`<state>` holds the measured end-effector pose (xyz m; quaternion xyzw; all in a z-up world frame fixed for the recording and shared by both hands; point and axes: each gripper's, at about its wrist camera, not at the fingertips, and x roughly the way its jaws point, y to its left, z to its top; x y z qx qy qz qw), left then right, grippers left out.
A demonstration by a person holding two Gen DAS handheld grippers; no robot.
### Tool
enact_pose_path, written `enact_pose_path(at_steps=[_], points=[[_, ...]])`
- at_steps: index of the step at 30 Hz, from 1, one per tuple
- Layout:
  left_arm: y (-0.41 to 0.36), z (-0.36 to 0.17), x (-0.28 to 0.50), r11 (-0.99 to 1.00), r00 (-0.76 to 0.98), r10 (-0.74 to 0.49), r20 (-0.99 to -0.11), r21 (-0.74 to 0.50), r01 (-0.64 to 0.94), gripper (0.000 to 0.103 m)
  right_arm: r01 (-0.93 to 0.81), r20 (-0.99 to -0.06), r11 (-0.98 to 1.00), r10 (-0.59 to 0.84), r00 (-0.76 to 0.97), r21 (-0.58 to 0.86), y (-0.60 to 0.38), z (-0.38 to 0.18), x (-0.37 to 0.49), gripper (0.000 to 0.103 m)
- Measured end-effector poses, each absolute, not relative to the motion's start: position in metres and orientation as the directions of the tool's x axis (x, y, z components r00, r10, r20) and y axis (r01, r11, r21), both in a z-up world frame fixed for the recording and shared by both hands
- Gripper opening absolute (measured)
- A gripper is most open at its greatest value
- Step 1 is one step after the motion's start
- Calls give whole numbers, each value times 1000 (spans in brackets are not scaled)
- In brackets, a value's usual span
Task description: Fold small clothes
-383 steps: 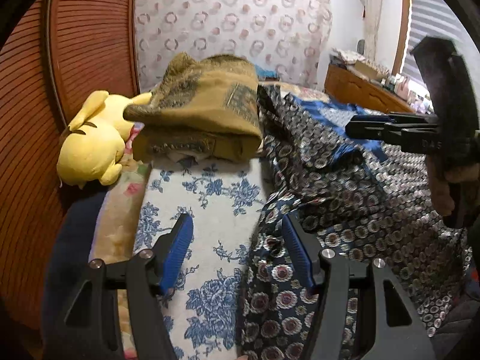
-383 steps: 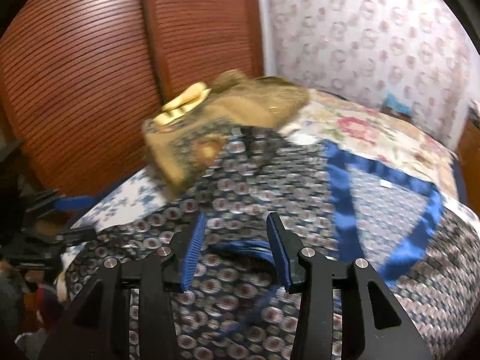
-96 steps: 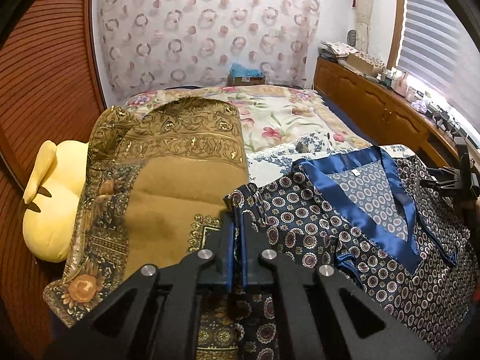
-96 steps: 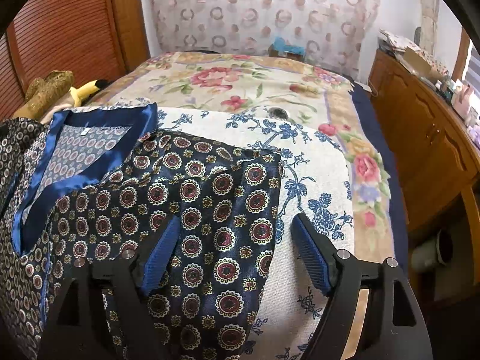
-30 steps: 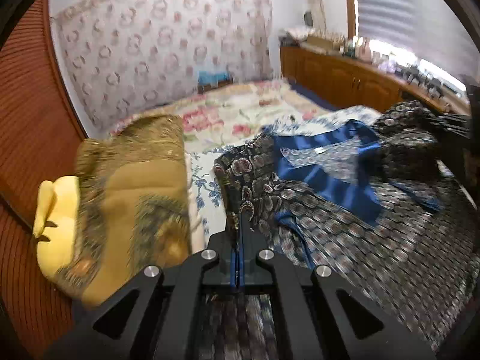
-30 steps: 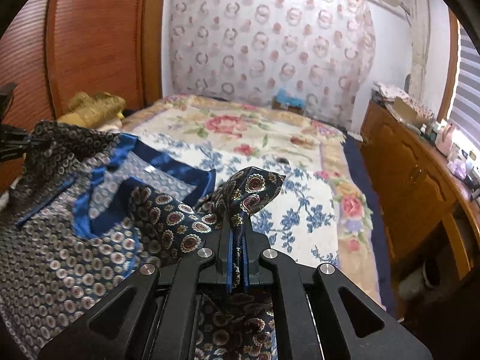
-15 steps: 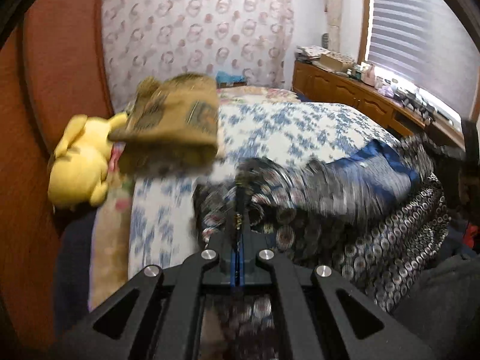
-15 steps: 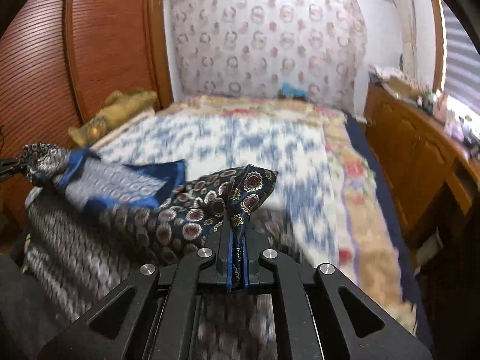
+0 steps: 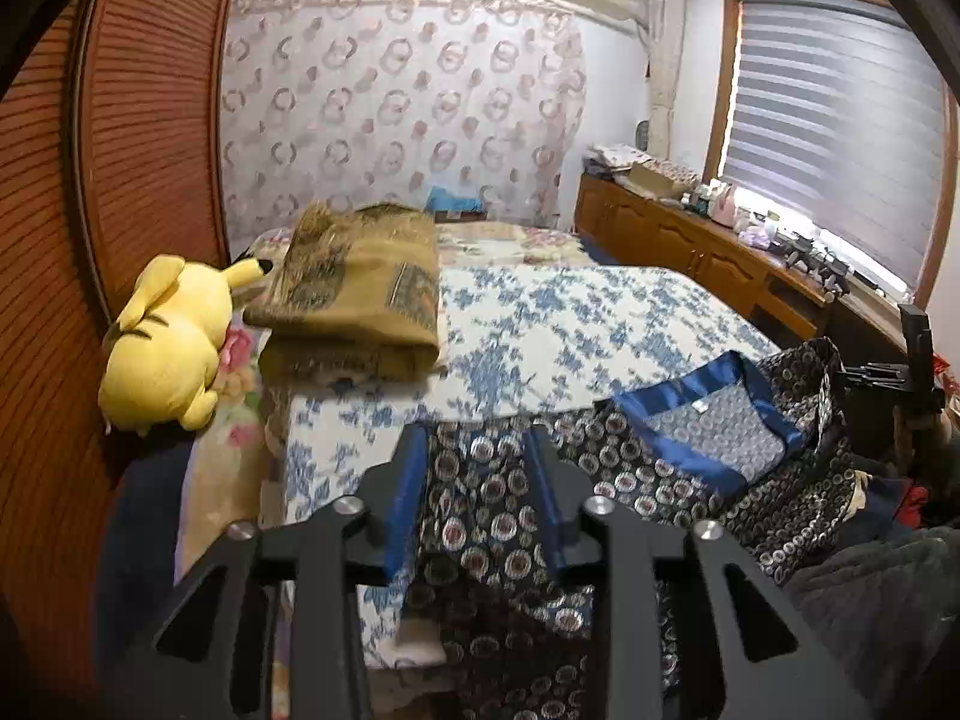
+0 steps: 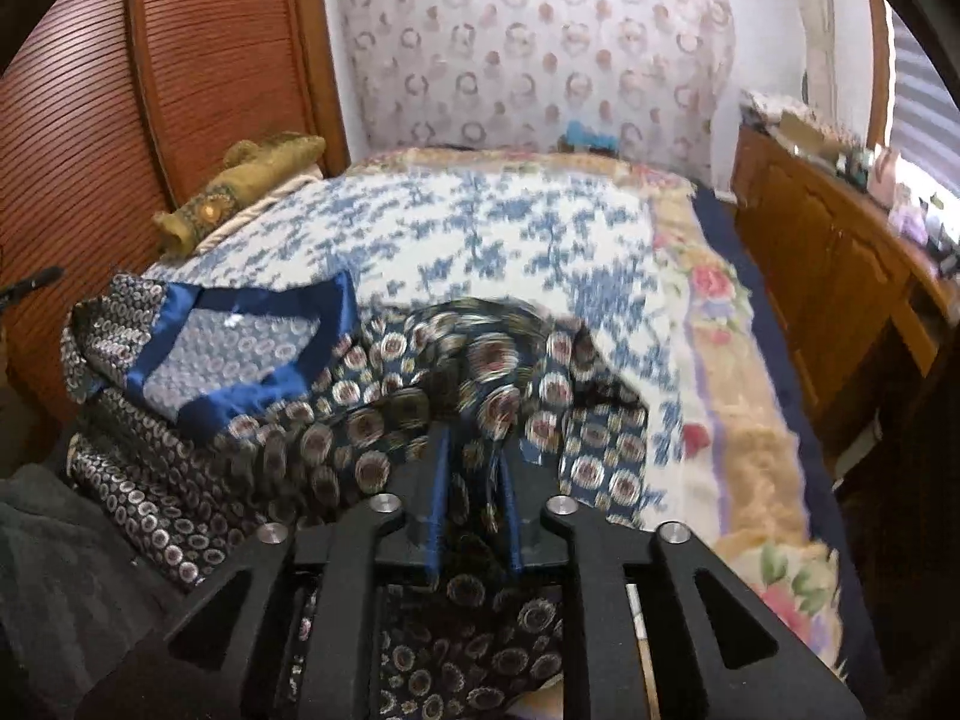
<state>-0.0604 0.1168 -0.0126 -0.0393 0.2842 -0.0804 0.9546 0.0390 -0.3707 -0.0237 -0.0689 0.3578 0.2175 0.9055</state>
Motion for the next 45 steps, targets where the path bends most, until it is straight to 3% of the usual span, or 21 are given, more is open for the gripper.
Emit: enact_pose_path(at_steps=[4,13,20,28,45], points=[[118,-17,-39,986,813,-169,-558,-105,133,37,-447,-645,894,351,679,16,-371,-5,41,34],[131,-47,21,988,762,-151,-630,-131,88,37,-427,-630,904,328,704,-6,-373,1,77,48],[137,-78,50,988,699,-137,-702,-146,47,37,-355,-703,933,286,651,51,-379,-30,142,48],[128,-101,56,989,649,-140,-748,-132,62,37,-417,-777,907,308,548,66,-371,-59,153,48],[121,-110,57,994,652,-108,-750,-98,53,37,-409,-788,911,286,546,48,-370,-68,154,50]])
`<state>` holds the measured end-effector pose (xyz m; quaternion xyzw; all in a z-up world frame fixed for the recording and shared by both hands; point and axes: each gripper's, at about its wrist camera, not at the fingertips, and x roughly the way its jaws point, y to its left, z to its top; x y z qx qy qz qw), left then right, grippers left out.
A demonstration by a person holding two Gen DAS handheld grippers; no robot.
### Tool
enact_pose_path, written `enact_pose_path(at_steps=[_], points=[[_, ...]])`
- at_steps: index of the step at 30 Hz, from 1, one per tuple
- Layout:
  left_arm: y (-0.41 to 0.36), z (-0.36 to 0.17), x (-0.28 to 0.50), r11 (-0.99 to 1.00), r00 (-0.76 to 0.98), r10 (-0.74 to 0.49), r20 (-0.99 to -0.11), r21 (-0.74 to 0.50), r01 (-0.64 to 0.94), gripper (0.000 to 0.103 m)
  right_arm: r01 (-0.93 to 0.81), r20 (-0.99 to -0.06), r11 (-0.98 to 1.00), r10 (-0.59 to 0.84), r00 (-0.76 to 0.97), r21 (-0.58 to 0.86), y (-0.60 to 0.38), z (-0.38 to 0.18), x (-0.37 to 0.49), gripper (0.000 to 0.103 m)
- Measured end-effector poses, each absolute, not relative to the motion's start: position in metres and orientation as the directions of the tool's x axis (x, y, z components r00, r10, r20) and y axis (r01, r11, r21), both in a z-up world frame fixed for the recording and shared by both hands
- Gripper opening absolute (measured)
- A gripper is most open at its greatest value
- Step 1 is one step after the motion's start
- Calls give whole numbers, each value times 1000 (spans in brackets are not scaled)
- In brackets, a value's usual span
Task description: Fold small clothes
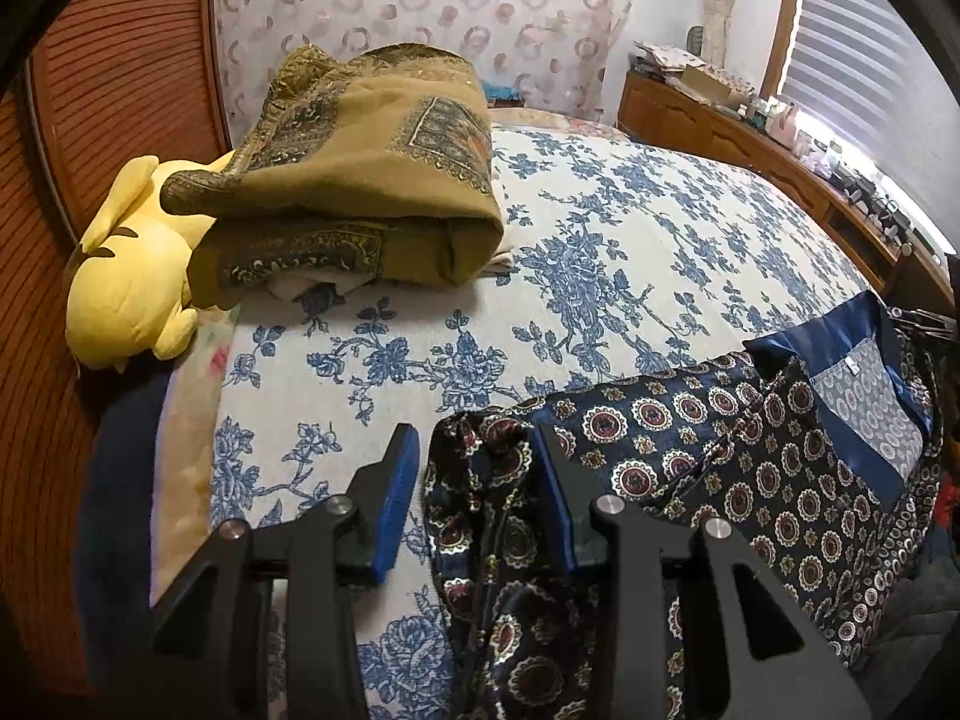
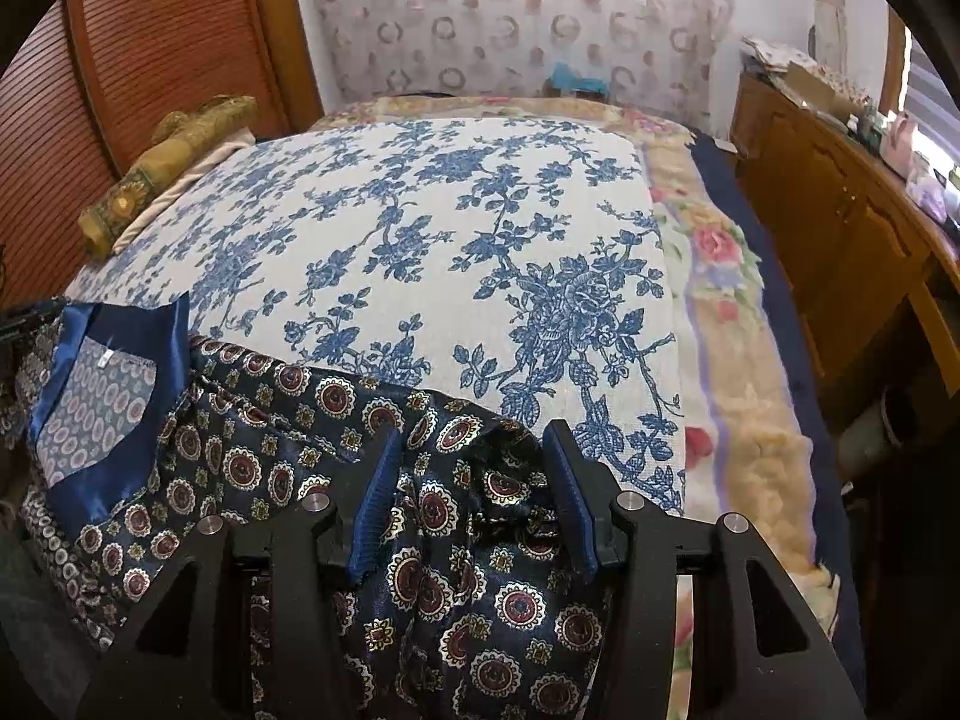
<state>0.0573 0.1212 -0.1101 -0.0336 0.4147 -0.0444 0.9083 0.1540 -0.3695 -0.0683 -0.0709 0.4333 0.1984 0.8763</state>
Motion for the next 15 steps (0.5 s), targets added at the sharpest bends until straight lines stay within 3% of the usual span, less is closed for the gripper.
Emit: enact_pose_path(at_steps=[2,3,5,6,8,15], points=[[118,-110,56,994,653,-109,-749,-93,60,35,-414,-790,910,281,544,39,-368,-68,154,49],[117,-110,56,992,653,-123,-747,-102,70,26,-415,-791,909,281,544,37,-368,-69,154,48],[114,-110,54,989,650,-151,-745,-122,89,14,-428,-789,902,301,536,54,-367,-68,153,33],[113,-109,53,986,649,-165,-742,-130,102,8,-435,-790,898,312,528,64,-366,-68,151,31],[110,-102,45,982,664,-186,-724,-146,117,7,-445,-802,893,312,510,64,-363,-67,149,9],[110,-48,5,969,760,-238,-604,-199,146,6,-454,-763,890,324,559,44,-361,-45,125,6]])
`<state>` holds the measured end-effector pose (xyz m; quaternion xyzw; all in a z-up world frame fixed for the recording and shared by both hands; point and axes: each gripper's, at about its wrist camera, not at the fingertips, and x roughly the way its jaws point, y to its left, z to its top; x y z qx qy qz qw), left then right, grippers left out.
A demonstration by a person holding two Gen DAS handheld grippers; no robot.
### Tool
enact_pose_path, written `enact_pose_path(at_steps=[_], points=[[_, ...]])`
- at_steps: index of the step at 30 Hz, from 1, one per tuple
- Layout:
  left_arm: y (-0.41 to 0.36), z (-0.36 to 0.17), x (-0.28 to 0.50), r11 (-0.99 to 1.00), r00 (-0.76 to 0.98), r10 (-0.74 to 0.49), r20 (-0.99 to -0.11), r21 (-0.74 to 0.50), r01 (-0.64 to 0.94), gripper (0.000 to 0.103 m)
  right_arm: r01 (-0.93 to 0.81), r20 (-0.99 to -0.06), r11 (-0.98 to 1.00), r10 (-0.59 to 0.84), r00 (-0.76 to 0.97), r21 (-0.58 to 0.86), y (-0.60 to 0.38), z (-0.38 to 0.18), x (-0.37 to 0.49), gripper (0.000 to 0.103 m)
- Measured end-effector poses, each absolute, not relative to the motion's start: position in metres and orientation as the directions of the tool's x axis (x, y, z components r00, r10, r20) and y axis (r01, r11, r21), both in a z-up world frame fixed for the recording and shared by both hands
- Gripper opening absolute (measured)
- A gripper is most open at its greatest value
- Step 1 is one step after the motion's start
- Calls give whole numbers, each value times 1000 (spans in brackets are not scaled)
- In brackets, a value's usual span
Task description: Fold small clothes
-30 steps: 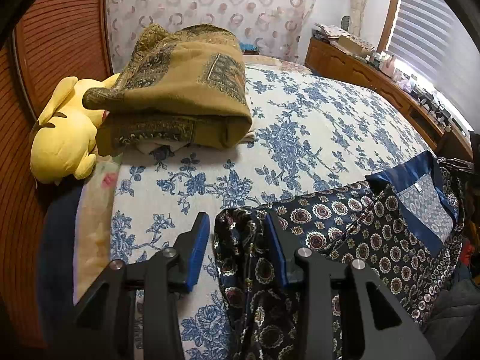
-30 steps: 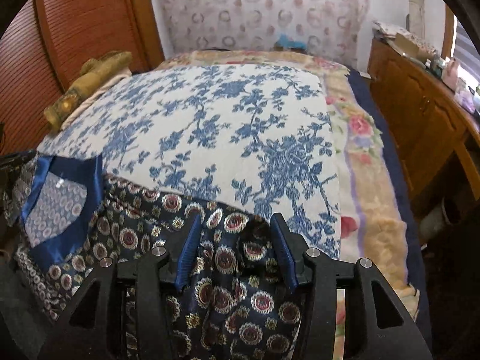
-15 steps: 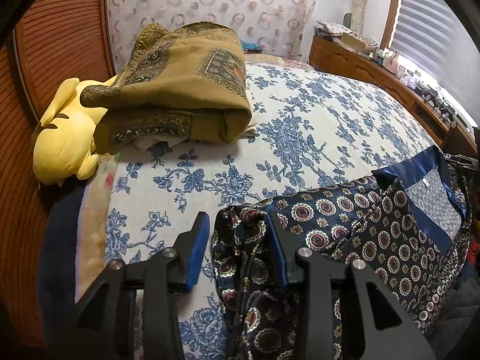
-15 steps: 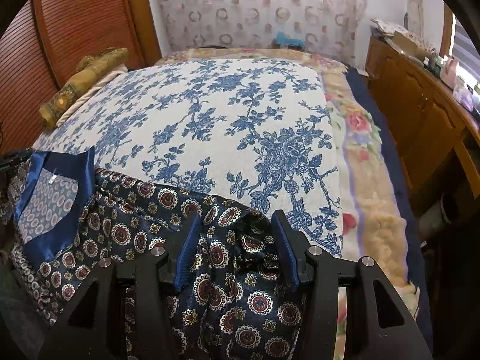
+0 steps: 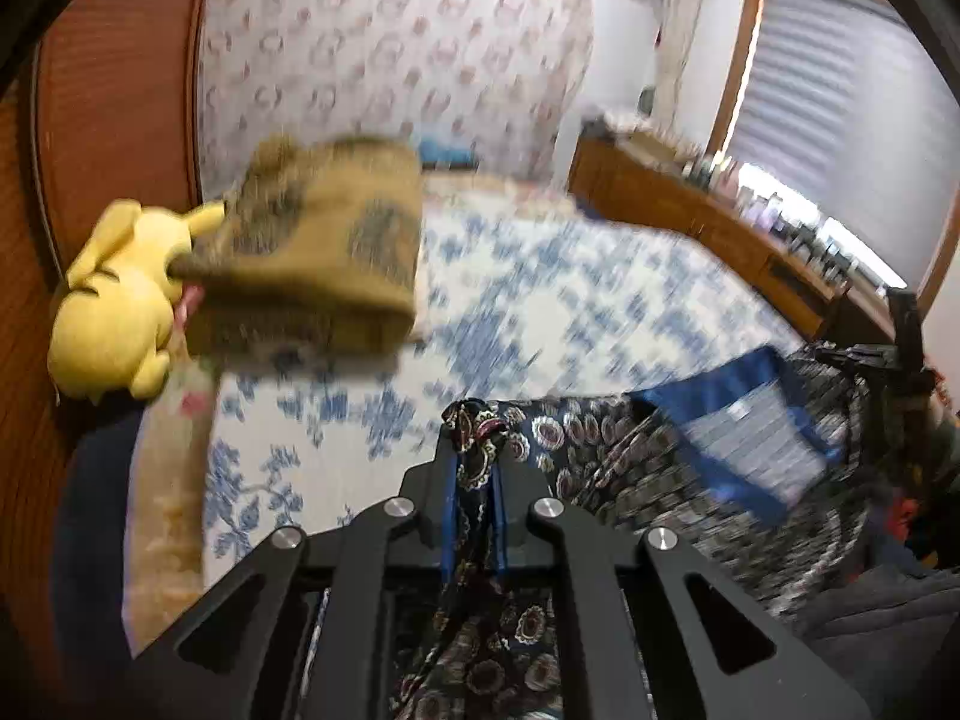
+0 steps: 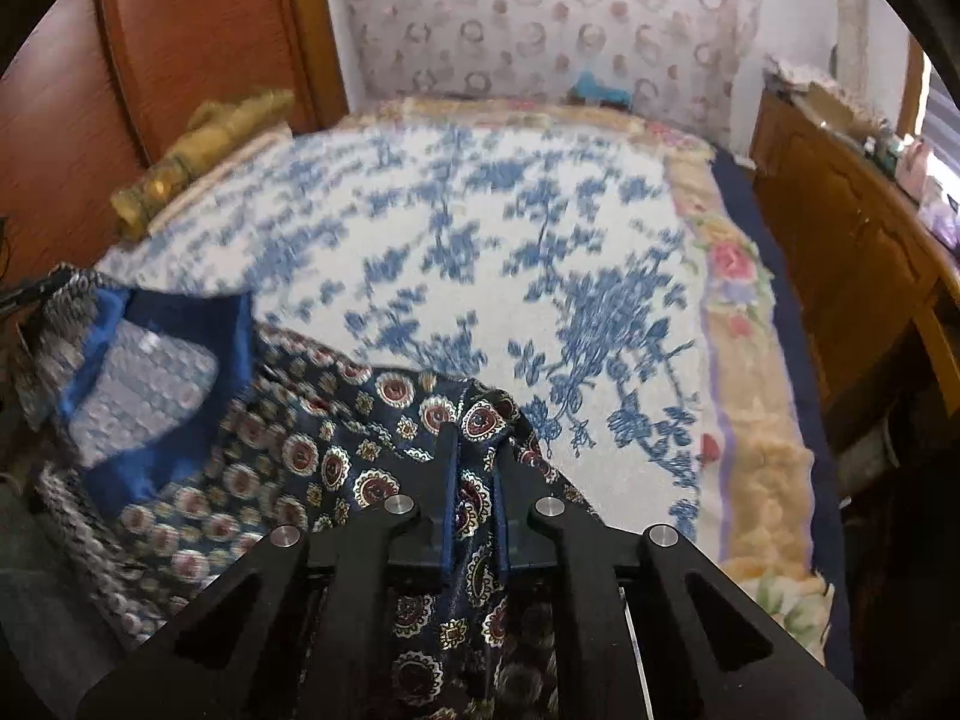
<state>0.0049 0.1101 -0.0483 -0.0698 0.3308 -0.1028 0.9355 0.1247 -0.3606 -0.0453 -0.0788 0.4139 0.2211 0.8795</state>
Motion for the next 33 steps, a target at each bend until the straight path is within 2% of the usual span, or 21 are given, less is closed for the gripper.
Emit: enact_pose_path(at_steps=[3,11,14,17,21,25,30,32,33], points=[[104,-12,-14,973,802,-229,-552,-153,172,5,-420,-694,906,338,636,56,-370,-15,106,6],[103,101,-55,971,914,-237,-330,-87,221,5,-447,-464,894,383,799,-33,-366,101,49,6],[107,134,-52,978,941,-208,-265,-56,200,5,-460,-381,884,397,835,-87,-360,144,35,6],[115,160,-32,983,954,-183,-236,-43,178,5,-463,-324,876,402,856,-137,-355,178,34,6],[120,174,22,992,958,-125,-260,-27,122,5,-442,-299,876,377,877,-193,-344,213,69,6],[118,148,105,998,945,-46,-324,13,53,10,-421,-375,882,325,868,-212,-328,207,148,6],[116,71,208,997,886,-49,-461,31,71,15,-368,-484,896,214,849,-250,-309,131,262,8],[115,34,239,996,826,-66,-560,13,88,16,-339,-578,908,143,803,-246,-302,81,310,19],[116,15,248,996,795,-77,-602,-8,90,16,-323,-615,915,114,781,-241,-302,66,322,20]])
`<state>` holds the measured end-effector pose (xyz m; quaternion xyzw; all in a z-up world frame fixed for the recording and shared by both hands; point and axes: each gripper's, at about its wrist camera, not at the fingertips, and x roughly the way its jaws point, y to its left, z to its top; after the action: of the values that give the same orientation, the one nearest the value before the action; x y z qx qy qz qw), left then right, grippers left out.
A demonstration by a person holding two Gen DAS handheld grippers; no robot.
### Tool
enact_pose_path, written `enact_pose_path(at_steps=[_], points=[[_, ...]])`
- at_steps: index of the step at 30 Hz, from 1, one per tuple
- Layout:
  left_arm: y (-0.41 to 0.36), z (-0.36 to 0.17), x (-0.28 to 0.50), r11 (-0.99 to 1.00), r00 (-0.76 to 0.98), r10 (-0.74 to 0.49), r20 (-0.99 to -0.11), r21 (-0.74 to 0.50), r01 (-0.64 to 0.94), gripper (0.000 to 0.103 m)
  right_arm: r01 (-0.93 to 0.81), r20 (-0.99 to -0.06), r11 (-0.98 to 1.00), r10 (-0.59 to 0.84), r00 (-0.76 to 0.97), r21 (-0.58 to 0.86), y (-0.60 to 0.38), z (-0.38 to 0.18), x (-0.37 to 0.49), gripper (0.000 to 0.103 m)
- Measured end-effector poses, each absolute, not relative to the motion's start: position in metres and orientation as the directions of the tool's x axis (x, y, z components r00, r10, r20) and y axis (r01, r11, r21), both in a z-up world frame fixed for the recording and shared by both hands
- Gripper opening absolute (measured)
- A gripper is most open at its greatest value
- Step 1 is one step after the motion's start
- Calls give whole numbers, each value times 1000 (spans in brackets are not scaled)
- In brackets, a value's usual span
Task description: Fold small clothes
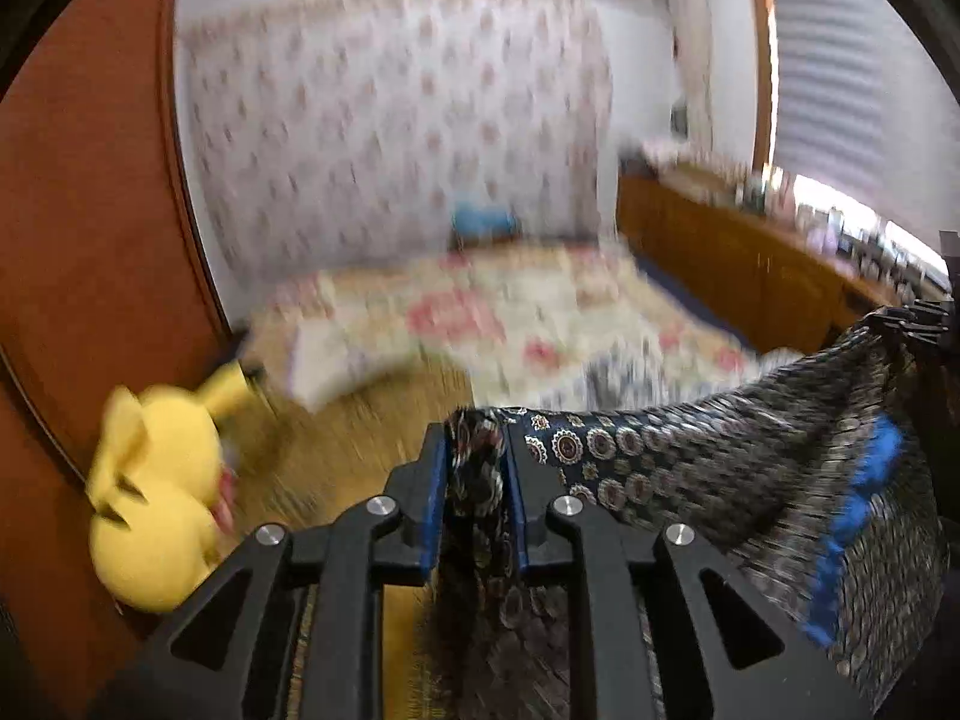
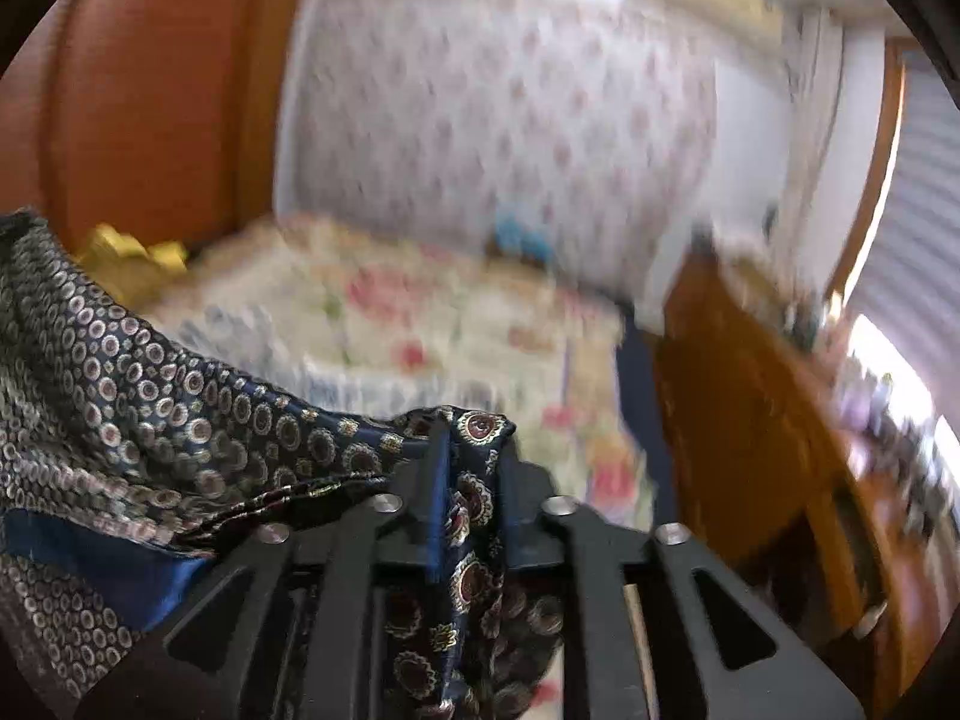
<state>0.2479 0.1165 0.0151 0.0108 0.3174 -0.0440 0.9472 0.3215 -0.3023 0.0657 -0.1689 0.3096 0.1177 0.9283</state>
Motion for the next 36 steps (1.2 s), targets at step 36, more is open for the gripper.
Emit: enact_pose_path(at_steps=[36], points=[[-42,-95,162,919,592,-257,-764,-4,395,57,-438,-787,890,359,502,128,-242,-55,295,36]])
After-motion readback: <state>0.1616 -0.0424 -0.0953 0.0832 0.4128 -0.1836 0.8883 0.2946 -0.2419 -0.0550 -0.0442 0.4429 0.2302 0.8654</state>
